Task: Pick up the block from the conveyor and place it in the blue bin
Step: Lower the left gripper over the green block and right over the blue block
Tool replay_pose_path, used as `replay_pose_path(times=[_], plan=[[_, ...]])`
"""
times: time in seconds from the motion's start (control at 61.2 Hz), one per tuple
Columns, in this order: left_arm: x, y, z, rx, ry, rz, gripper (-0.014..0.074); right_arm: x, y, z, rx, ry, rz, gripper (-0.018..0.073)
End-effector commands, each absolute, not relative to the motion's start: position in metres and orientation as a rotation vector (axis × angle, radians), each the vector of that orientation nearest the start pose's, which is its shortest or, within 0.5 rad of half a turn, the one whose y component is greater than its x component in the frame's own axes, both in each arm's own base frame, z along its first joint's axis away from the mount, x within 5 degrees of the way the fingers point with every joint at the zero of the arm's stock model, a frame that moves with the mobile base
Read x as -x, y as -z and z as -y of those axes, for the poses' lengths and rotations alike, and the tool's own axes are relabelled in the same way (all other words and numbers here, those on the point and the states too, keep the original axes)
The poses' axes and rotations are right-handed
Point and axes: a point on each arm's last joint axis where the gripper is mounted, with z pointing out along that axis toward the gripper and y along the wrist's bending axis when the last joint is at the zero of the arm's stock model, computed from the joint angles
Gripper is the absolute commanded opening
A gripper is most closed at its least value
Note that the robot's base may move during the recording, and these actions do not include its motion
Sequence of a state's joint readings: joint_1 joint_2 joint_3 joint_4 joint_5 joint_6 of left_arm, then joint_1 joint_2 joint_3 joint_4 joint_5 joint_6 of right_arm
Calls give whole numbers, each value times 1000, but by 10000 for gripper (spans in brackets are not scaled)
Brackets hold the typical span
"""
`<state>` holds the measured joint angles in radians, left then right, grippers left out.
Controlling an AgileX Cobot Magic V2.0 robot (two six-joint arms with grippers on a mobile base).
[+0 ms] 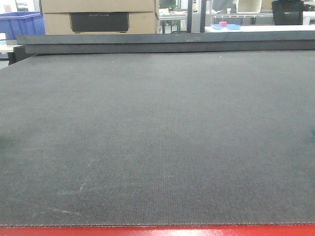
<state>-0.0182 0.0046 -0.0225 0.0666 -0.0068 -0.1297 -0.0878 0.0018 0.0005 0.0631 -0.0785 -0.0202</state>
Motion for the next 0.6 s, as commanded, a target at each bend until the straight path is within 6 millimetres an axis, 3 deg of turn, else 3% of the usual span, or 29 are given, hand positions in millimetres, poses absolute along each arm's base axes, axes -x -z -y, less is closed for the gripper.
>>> replay_pose_path(times=[0.0,0.196,0.294,0.474,0.588], plan=[[-49,-247,0,43,69,-1404,-111,-52,-236,5,-80,56,-1336,-168],[-29,-308,-2,37,22,-1406,-111,-31,-299,2,-81,32,-1251,-168],[-32,-334,-3,39,2,-1459,-111,-28,-322,1,-76,23,-1356,-168],[-64,-368,-4,60,-13,-1684,-111,-48,-348,1,-75,7,-1642,-168],[-102,-380,-5,82,-24,-1932,-111,-76,-357,2,-79,-6,-1864,-168]])
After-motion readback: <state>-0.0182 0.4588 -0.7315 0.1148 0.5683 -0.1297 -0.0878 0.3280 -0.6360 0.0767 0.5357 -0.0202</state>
